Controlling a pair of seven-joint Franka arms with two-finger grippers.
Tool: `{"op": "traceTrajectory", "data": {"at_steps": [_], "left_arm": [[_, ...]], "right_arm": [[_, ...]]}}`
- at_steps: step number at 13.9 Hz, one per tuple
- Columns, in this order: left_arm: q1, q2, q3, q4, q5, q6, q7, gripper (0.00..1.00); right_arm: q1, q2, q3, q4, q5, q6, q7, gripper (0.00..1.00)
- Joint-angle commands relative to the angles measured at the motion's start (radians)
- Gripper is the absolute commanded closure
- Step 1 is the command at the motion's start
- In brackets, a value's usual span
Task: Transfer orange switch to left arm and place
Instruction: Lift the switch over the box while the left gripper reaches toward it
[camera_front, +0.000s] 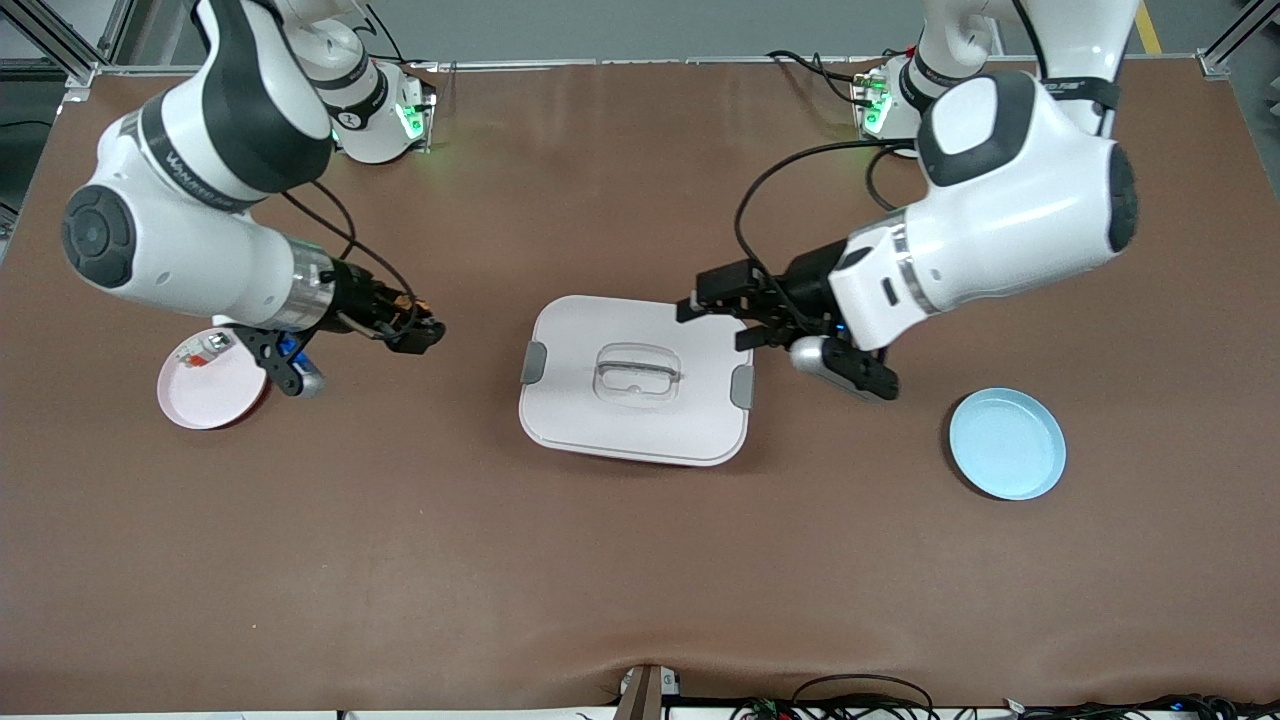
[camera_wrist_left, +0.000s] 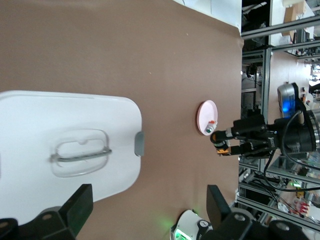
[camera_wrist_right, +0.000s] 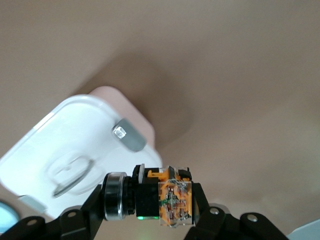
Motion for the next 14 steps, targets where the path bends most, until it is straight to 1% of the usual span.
{"op": "traceTrajectory", "data": {"at_steps": [1, 3, 5, 6, 9, 10, 12, 14], "left_arm": [[-0.038, 0.013, 0.003, 0.004, -0.052, 0.013, 0.002, 0.00], [-0.058, 0.032, 0.003, 0.004, -0.081, 0.057, 0.002, 0.00], [-0.113, 0.053, 0.003, 0.004, -0.135, 0.164, 0.001, 0.00], [-0.130, 0.061, 0.003, 0.002, -0.143, 0.209, 0.001, 0.00], [-0.159, 0.083, 0.003, 0.004, -0.161, 0.275, -0.001, 0.00], [-0.161, 0.089, 0.003, 0.004, -0.181, 0.294, -0.001, 0.00], [-0.172, 0.095, 0.003, 0.004, -0.199, 0.314, -0.001, 0.00], [-0.172, 0.102, 0.003, 0.004, -0.201, 0.321, -0.001, 0.00]], "right_arm": [[0.019, 0.077, -0.012, 0.114, 0.036, -0.010, 0.107, 1.00], [0.029, 0.122, -0.012, 0.193, 0.057, -0.010, 0.184, 1.00], [0.032, 0.181, -0.012, 0.293, 0.117, -0.010, 0.283, 1.00], [0.038, 0.206, -0.012, 0.332, 0.125, -0.010, 0.322, 1.00], [0.065, 0.273, -0.012, 0.448, 0.138, 0.005, 0.470, 1.00], [0.072, 0.284, -0.012, 0.467, 0.152, 0.016, 0.512, 1.00], [0.072, 0.284, -0.012, 0.472, 0.183, 0.042, 0.552, 1.00], [0.073, 0.284, -0.010, 0.473, 0.188, 0.065, 0.598, 1.00]]}}
